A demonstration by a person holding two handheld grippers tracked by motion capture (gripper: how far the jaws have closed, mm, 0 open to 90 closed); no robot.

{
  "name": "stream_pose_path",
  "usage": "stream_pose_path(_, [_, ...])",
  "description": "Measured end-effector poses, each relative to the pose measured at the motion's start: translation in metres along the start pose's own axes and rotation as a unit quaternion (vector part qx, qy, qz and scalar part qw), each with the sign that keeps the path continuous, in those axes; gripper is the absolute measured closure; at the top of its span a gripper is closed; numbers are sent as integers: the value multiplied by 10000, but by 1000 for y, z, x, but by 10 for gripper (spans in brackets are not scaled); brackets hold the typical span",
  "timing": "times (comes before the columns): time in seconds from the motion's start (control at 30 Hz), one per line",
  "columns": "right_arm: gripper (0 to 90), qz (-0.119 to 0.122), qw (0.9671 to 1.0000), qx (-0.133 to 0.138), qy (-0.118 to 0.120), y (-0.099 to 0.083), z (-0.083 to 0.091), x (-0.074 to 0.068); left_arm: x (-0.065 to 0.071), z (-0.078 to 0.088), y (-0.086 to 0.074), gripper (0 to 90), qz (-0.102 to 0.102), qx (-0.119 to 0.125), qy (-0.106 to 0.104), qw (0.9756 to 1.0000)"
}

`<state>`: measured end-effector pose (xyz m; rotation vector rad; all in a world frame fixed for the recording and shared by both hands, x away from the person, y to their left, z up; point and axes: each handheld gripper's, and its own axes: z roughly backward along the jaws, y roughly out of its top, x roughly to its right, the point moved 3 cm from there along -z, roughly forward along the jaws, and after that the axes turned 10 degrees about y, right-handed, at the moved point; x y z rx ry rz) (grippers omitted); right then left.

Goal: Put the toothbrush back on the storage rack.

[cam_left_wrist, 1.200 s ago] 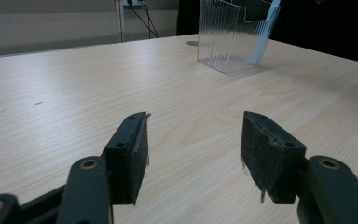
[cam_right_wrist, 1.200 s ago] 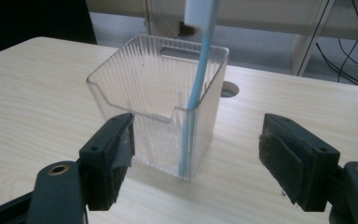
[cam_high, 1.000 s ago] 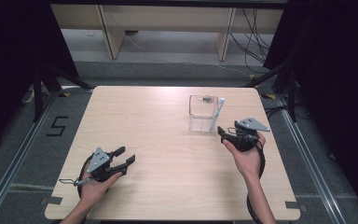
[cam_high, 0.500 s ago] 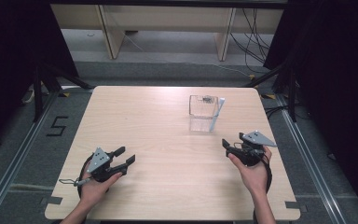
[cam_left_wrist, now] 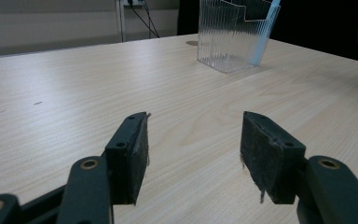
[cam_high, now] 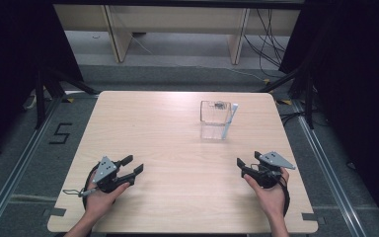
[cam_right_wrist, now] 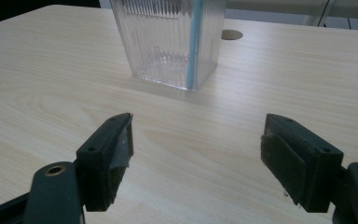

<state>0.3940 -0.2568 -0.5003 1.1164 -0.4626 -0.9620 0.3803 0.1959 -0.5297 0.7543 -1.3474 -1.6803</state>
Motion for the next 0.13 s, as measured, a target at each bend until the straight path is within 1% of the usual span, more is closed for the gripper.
stream_pose_path(0.03, [262,-69,10000,-52,-50,0,2,-1,0,0,0,414,0,6,-7,10000])
stream_pose_path(0.07, [262,31,10000,-39,-76,0,1,1,0,0,0,414,5,10,-14,10000])
stream_pose_path(0.1, [262,-147,9999,-38,-47,-1,1,-1,0,0,0,413,-6,0,-16,10000])
stream_pose_path(0.13, [262,-122,9999,-20,-15,-1,1,0,1,0,0,414,-8,3,-18,10000])
